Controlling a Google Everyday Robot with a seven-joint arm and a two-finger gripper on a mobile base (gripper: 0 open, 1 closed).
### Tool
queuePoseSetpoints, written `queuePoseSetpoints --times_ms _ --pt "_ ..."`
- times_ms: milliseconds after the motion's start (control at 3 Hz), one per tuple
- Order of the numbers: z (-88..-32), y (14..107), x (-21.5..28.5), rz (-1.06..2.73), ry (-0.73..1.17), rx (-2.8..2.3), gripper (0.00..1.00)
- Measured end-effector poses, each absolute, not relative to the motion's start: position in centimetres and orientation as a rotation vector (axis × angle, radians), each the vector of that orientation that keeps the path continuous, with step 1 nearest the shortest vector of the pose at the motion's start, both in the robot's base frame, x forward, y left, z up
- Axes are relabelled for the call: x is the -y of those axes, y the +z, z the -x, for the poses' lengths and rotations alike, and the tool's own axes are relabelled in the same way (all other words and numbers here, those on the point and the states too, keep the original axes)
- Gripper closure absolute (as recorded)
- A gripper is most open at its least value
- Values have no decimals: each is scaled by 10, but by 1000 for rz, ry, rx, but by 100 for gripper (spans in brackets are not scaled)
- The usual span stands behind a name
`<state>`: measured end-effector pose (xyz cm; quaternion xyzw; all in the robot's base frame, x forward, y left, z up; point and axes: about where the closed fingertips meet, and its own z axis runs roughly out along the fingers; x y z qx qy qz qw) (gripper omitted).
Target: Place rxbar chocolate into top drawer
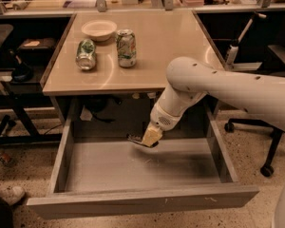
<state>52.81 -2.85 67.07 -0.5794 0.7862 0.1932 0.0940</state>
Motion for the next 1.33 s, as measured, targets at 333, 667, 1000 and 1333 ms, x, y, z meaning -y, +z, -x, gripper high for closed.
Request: queuePoseSetpoints --times_ms 333,667,1000,1333 --pt "-531 663 21 1684 570 -2331 100" --pt "-531 658 16 1673 561 -2322 100" --pt "-531 658 16 1673 561 -2322 81" --pt "-531 658 16 1673 561 -2322 57"
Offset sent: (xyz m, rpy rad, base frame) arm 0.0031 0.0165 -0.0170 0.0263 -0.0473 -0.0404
